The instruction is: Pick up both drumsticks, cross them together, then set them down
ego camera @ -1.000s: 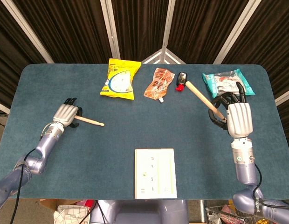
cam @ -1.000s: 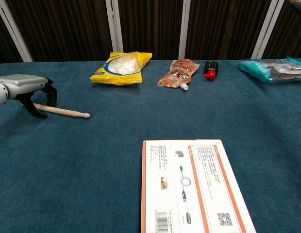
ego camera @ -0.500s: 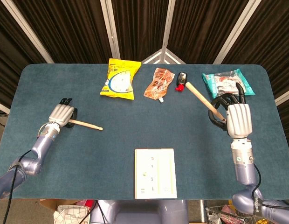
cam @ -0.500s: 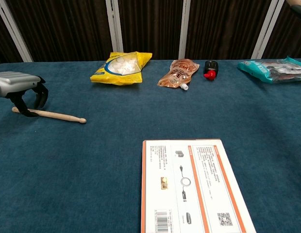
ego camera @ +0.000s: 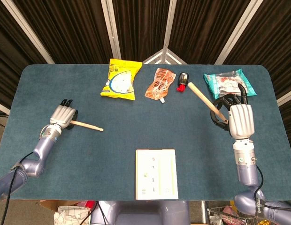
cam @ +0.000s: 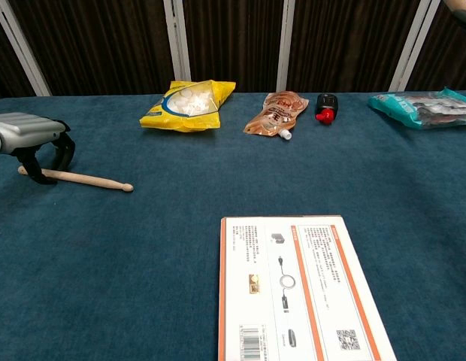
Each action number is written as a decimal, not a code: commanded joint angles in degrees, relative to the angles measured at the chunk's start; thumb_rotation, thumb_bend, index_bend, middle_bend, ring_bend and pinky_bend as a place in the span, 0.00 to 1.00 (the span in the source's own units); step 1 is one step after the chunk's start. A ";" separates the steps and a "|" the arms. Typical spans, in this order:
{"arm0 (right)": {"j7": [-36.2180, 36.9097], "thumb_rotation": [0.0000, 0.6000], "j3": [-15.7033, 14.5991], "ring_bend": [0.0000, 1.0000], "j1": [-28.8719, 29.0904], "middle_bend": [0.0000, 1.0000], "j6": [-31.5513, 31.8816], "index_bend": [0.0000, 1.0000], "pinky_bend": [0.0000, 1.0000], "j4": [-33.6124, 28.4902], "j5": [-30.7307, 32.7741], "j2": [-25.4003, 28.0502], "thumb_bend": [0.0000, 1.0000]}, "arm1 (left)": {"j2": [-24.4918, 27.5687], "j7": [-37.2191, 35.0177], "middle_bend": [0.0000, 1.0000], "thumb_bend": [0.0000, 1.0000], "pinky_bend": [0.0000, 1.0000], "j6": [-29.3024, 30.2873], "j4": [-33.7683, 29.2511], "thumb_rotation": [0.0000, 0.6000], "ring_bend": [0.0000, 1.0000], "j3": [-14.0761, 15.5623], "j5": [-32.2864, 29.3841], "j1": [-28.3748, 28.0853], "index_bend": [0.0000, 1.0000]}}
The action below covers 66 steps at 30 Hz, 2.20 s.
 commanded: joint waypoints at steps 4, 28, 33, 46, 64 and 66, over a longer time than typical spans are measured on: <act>0.38 1.00 0.16 0.36 -0.11 0.62 -0.03 0.70 0.00 0.17 0.05 0.20 0.49 | -0.07 1.25 0.50 0.40 0.03 0.45 -0.86 1.00 0.07 -0.13 -0.57 -0.06 0.54; 1.92 1.00 0.34 0.37 -0.61 0.62 0.52 0.71 0.00 1.61 -0.37 0.07 0.49 | 0.91 13.76 0.56 0.44 0.02 -1.02 -4.61 1.00 0.09 0.33 -7.05 -0.86 0.57; 1.85 1.00 0.33 0.37 -0.55 0.62 0.67 0.71 0.00 2.08 -0.54 -0.29 0.49 | 1.18 16.22 0.57 0.46 0.02 -0.31 -5.50 1.00 0.09 0.66 -8.06 -0.88 0.60; 1.56 1.00 0.21 0.37 -0.75 0.62 0.38 0.71 0.00 1.82 -0.41 -0.03 0.49 | -0.25 15.79 0.59 0.48 0.03 2.68 -3.94 1.00 0.11 0.59 -7.98 -0.34 0.63; -0.44 1.00 1.22 0.37 0.03 0.62 0.04 0.71 0.00 -0.41 -0.37 0.77 0.49 | 2.09 3.78 0.60 0.49 0.03 12.88 -5.40 1.00 0.12 0.67 1.39 1.60 0.65; -1.03 1.00 1.55 0.37 0.54 0.62 -0.65 0.71 0.00 -0.78 -0.01 0.90 0.49 | 2.77 0.50 0.60 0.49 0.03 15.85 -6.18 1.00 0.12 0.64 3.66 2.03 0.65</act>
